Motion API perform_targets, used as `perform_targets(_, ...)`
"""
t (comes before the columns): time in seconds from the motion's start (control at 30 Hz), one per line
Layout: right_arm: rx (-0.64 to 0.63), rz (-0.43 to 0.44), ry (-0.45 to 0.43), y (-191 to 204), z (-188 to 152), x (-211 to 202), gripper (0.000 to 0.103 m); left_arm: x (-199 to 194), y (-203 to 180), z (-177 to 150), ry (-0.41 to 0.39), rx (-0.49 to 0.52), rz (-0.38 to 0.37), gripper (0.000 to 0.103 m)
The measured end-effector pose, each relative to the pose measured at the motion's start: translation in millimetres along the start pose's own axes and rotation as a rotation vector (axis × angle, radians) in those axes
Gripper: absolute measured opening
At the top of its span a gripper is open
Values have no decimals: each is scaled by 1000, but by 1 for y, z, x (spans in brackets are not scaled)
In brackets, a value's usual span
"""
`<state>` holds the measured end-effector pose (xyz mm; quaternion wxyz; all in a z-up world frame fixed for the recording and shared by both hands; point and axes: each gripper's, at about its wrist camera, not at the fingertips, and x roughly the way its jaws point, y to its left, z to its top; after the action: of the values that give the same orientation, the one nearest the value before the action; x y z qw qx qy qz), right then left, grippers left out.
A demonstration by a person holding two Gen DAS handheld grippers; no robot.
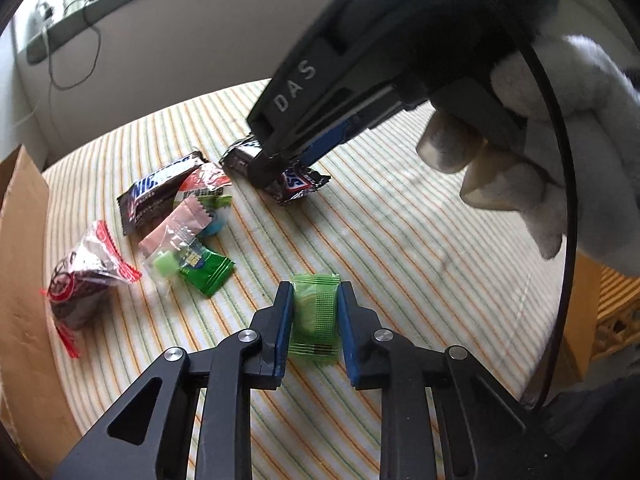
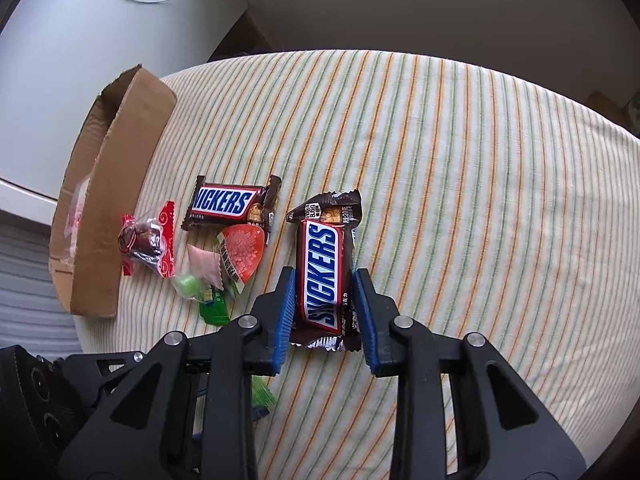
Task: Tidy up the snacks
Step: 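Grasp the green square candy with the left tool while the right tool grasps a Snickers bar, then carry the green candy and Snickers bar into the box and open both tools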
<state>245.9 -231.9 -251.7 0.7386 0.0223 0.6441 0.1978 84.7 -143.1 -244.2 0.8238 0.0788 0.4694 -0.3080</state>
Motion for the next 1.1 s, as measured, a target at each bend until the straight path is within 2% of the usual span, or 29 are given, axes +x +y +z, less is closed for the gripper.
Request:
perform_targets(0.2,17,6,-30,-10,-9,-13,30,-16,15,-10,-26,-64,-28,20)
perform_targets(0.37,33,9,-61,-18,-15,-27,30,-21,29,-4,-52,-142,-38,20)
perform_targets(0.6,12,-3,-92,-16,-18,-48,30,-57,36,2,-105,-154,-19,20)
perform_targets(0.8,-15,7,-121,-2,-13,-65,30,-85,48,4,-150,-199,11,20)
perform_targets(1.1,-98,36,-148,51,11,-73,30,-125,92,-8,-222,-321,82,20)
